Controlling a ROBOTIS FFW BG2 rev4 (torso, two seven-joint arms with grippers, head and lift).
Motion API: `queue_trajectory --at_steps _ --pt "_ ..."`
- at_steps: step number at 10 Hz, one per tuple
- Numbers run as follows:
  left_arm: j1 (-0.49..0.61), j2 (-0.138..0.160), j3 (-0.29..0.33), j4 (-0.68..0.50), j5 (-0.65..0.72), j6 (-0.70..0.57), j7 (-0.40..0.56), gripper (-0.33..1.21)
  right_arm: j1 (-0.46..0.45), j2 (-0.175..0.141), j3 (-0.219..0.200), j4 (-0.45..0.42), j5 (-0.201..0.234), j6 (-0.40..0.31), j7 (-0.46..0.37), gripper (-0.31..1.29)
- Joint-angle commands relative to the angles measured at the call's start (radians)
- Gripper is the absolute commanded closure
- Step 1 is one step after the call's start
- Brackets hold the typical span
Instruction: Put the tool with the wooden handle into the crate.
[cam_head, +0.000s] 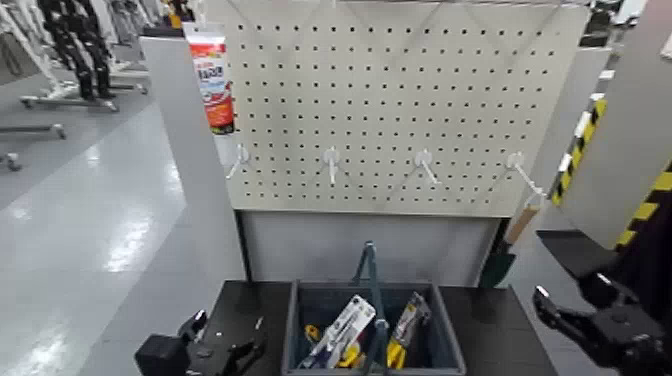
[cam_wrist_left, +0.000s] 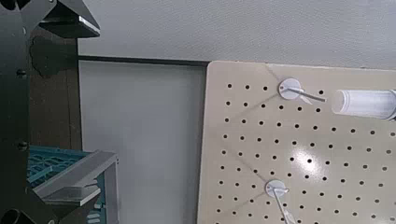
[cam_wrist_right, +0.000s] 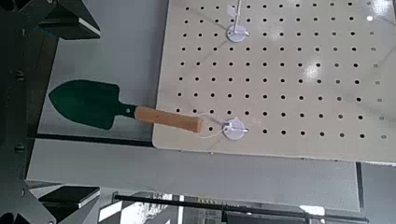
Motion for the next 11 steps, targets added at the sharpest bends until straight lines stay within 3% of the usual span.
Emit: queue_trajectory --at_steps 1,3,6,9,11 --pt "-0.003 0.0 0.0 0.002 0.002 0.0 -0.002 0.11 -0.085 -0.09 -0.015 0.042 0.001 0.084 0.078 0.12" --pt "-0.003 0.0 0.002 0.002 0.002 0.0 -0.005 0.11 -0.153 -0.15 -0.014 0.125 -0.008 0.096 0.128 0.12" --pt "-0.003 -0.002 0.002 0.002 0.002 0.0 -0.005 0.11 -0.262 -0.234 0.029 0.246 -0.014 0.122 0.187 0.12" --pt "-0.004 -0.003 0.002 0.003 0.002 0.0 -0.005 0.11 -0.363 -0.284 0.094 0.38 -0.045 0.114 0.228 0.13" --pt "-0.006 -0.005 0.002 0.003 0.002 0.0 -0.005 0.11 -0.426 -0.3 0.146 0.48 -0.065 0.093 0.248 0.13"
